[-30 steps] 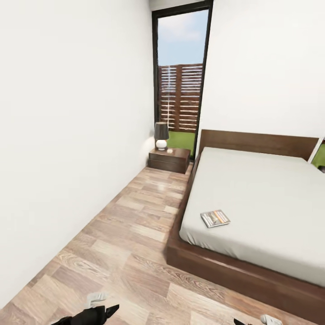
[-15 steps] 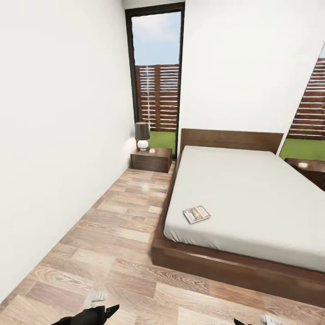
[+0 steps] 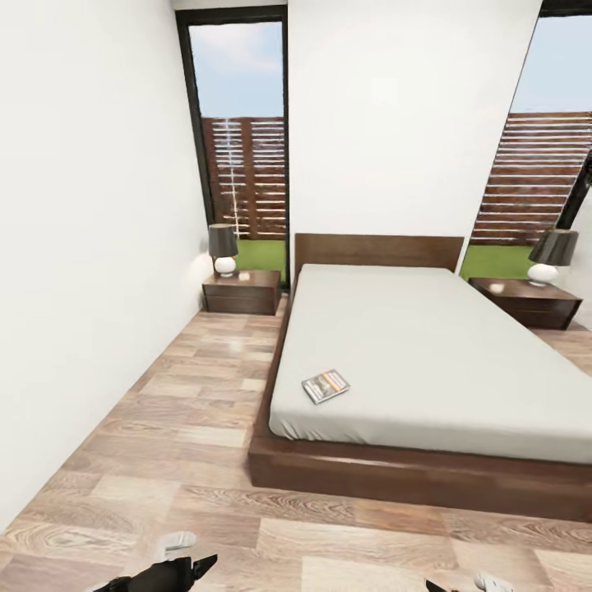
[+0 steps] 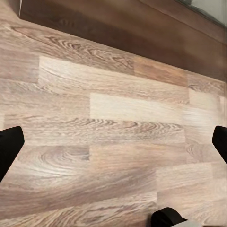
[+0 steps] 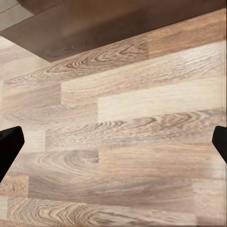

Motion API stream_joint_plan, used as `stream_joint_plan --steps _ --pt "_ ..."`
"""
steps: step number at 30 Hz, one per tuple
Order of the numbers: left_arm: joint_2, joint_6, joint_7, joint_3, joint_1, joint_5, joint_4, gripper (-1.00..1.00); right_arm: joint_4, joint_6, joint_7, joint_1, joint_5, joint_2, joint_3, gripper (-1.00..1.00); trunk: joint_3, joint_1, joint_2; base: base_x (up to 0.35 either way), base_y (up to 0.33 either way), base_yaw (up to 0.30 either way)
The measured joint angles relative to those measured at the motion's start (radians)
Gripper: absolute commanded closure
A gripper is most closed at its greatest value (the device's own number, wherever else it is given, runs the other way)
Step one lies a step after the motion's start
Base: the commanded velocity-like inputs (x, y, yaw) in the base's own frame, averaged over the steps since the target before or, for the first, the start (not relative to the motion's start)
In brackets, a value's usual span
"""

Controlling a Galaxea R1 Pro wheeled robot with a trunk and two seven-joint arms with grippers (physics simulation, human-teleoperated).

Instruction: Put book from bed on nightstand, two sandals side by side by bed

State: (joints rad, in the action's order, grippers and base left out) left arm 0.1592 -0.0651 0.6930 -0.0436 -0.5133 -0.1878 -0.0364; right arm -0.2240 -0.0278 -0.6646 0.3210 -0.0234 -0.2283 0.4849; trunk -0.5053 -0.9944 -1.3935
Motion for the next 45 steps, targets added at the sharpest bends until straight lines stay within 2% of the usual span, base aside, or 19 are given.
stream_joint_plan --steps 24,45 --pt "-0.006 -0.001 0.0 0.001 0.0 0.0 0.0 -1.0 0.0 0.0 0.0 0.0 0.0 0.0 0.0 -1.0 0.0 0.0 0.0 0.0 0.0 -0.276" --pt "-0.006 -0.001 0.0 0.001 0.0 0.0 0.0 -1.0 0.003 0.001 -0.004 0.0 0.001 0.0 0.0 -1.0 0.0 0.0 0.0 0.0 0.0 -0.015"
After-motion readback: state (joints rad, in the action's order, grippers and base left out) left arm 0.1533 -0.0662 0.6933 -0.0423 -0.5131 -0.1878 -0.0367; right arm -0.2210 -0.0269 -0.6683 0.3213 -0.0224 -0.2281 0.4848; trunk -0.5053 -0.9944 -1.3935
